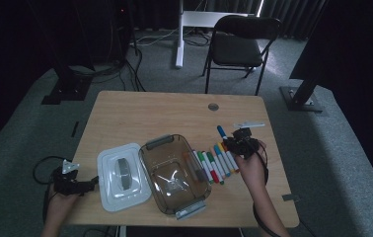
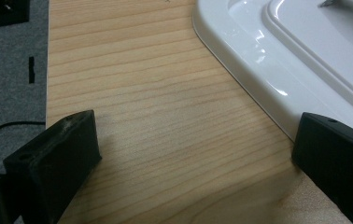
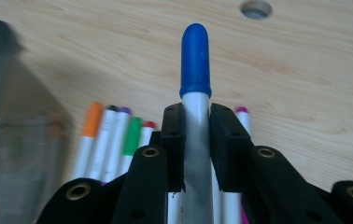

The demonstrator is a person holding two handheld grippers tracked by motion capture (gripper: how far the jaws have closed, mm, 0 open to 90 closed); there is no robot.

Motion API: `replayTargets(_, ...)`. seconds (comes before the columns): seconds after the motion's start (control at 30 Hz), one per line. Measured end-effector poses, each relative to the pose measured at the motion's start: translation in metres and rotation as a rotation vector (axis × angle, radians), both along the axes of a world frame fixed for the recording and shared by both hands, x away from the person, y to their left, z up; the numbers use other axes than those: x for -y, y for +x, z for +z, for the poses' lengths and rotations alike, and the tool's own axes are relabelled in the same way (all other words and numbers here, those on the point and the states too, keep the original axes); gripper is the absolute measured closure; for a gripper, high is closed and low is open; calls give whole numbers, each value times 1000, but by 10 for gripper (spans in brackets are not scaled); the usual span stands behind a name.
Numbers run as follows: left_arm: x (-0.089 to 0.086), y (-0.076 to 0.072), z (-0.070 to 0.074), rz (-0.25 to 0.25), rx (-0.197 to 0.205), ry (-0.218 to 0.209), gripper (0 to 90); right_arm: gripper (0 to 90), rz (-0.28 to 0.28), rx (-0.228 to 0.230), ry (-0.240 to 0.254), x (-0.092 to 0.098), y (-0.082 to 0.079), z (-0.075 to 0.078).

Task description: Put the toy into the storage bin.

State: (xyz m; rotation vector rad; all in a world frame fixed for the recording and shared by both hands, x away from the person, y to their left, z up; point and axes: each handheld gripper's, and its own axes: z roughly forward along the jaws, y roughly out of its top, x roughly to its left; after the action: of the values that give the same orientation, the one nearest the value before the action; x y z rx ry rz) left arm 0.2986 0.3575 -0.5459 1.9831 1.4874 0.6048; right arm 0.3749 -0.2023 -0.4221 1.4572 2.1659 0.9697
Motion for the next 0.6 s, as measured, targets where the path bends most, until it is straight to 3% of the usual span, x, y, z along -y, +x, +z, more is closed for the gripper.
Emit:
replayTargets(0.2,0,0,0,1,1,-1,12,765,49,27,6,-23,-13,24)
replayTargets(0.4,0,0,0,1,0,0,12,764,101,52,47,-51,-24,44)
replayTargets(0.6,0,0,0,0,0,2,12,765,160,46,78,-80,-32,51)
